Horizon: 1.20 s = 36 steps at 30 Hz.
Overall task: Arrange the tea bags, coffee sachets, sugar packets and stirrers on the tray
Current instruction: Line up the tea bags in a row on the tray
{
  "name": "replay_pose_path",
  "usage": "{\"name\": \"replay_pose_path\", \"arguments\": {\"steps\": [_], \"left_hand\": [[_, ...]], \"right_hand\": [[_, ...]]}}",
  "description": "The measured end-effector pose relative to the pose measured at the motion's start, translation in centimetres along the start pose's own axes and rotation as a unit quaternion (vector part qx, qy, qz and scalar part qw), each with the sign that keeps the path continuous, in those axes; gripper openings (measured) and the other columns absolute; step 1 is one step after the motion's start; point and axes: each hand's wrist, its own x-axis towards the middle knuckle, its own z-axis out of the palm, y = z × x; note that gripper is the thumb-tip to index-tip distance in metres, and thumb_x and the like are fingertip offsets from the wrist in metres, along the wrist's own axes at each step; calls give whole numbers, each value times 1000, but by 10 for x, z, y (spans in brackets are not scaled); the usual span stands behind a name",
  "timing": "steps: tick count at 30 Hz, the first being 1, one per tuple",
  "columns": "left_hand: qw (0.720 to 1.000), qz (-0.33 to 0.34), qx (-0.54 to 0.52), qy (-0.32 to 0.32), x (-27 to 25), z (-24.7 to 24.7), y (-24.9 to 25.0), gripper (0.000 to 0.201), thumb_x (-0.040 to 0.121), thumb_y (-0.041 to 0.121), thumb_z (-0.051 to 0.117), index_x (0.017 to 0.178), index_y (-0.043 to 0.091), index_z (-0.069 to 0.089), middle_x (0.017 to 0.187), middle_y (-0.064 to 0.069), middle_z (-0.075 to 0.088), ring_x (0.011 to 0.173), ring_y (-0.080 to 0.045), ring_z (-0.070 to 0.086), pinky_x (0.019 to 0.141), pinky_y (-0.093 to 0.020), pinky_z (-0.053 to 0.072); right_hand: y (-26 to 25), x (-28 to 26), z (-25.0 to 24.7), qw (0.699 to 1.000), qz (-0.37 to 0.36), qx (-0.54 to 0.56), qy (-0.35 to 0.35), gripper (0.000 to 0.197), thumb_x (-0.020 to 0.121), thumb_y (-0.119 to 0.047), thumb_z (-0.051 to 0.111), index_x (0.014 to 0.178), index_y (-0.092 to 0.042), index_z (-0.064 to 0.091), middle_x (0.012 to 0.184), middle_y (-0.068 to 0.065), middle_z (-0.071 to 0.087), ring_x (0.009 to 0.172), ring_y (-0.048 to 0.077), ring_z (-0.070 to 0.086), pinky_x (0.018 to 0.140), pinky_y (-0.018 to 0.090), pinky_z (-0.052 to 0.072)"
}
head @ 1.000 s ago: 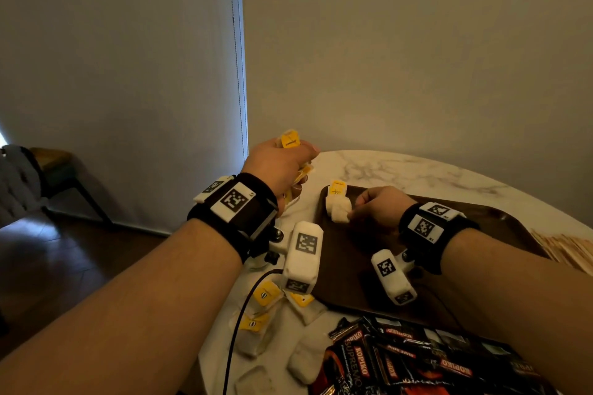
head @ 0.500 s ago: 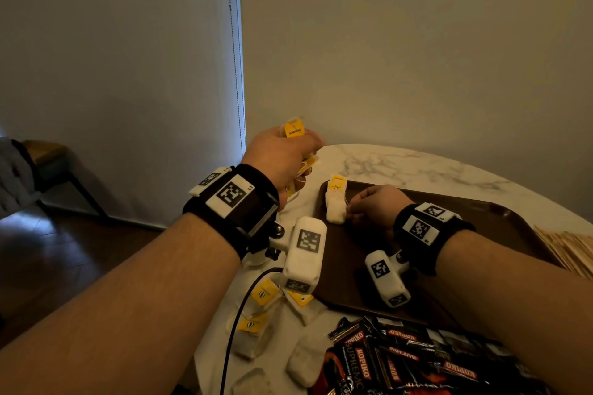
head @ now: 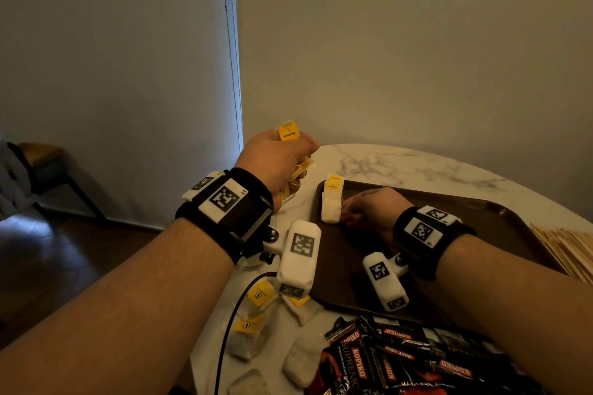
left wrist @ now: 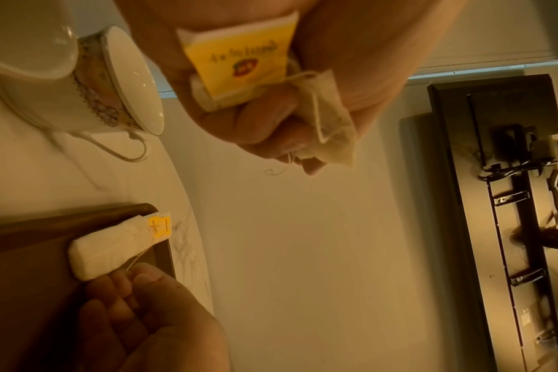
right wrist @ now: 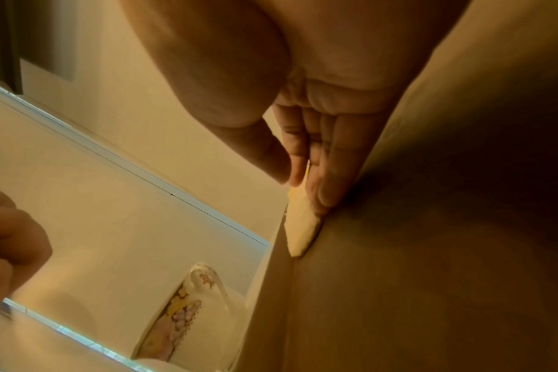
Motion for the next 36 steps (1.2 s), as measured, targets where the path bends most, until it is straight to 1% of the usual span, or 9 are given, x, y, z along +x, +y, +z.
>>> {"name": "replay_pose_path", "arguments": {"steps": [3, 9, 14, 19, 22, 25, 28, 32, 36], "left_hand": [[1000, -3, -4, 1, 2, 0, -1, 9, 92, 23, 74, 85, 20, 70, 78, -4, 63, 57, -13, 55, 54, -26, 46], [999, -28, -20, 6, 4, 9, -6, 13, 91, 24, 74, 85, 16, 66, 74, -5, 62, 52, -14, 56, 53, -26, 45], [991, -104, -90, 10, 0, 25, -11, 15, 90, 24, 76, 92, 16, 64, 84, -6, 62, 61, -18, 56, 48, -25, 44], [951, -207, -226, -45, -7, 42, -7, 20, 100, 21, 61, 108, 4, 64, 84, -15, 63, 58, -25, 58, 44, -26, 50], [940, -222, -255, -36, -9, 52, -7, 30, 102, 25, 56, 116, 2, 67, 90, -17, 75, 73, -31, 73, 62, -43, 62], [933, -226, -278, -18, -12, 59, -9, 38, 97, 33, 61, 123, 6, 69, 111, -20, 75, 99, -40, 74, 96, -58, 54], [927, -215, -307, -27, -15, 64, -12, 46, 98, 40, 60, 127, 5, 66, 127, -25, 69, 111, -45, 69, 103, -60, 49], [920, -122, -372, 9, -21, 68, -11, 23, 97, 2, 61, 119, 11, 57, 108, -17, 67, 100, -40, 69, 83, -53, 57], [933, -95, -345, 31, -27, 61, -11, 28, 94, -14, 55, 102, 14, 55, 90, -13, 61, 82, -30, 65, 75, -48, 58]], "right_hand": [[-7, -5, -1, 998, 57, 29, -14, 15, 98, 4, 53, 101, 0, 68, 100, 17, 69, 90, 24, 69, 89, 35, 58], [-12, -10, 2, 996, 65, 53, -25, 21, 101, 2, 49, 114, 3, 64, 94, 14, 67, 85, 22, 67, 93, 37, 56], [-22, -33, -14, 997, -47, 64, -5, 15, 97, -7, 62, 108, -1, 69, 88, 14, 70, 65, 18, 64, 80, 41, 58], [-42, -87, -25, 978, -145, 49, -144, 20, 86, -20, 78, 98, -9, 68, 85, 8, 72, 67, 15, 67, 71, 38, 55], [-42, -105, -22, 972, -187, 11, -143, 23, 83, -17, 82, 98, -9, 66, 82, 6, 72, 69, 17, 69, 64, 33, 57], [-36, -107, -23, 976, -187, 0, -110, 27, 84, -16, 83, 102, -9, 64, 86, 9, 73, 70, 21, 70, 60, 31, 56], [-33, -108, -24, 982, -155, 15, -108, 27, 86, -15, 81, 104, -9, 62, 80, 7, 73, 60, 16, 67, 49, 26, 51], [-30, -111, -23, 981, -152, 66, -102, 11, 92, -8, 72, 101, -7, 65, 80, 8, 72, 55, 12, 66, 51, 27, 52], [-34, -112, -28, 975, -160, 137, -66, 9, 96, -4, 61, 89, -8, 60, 91, 17, 70, 79, 28, 74, 68, 40, 63]]}}
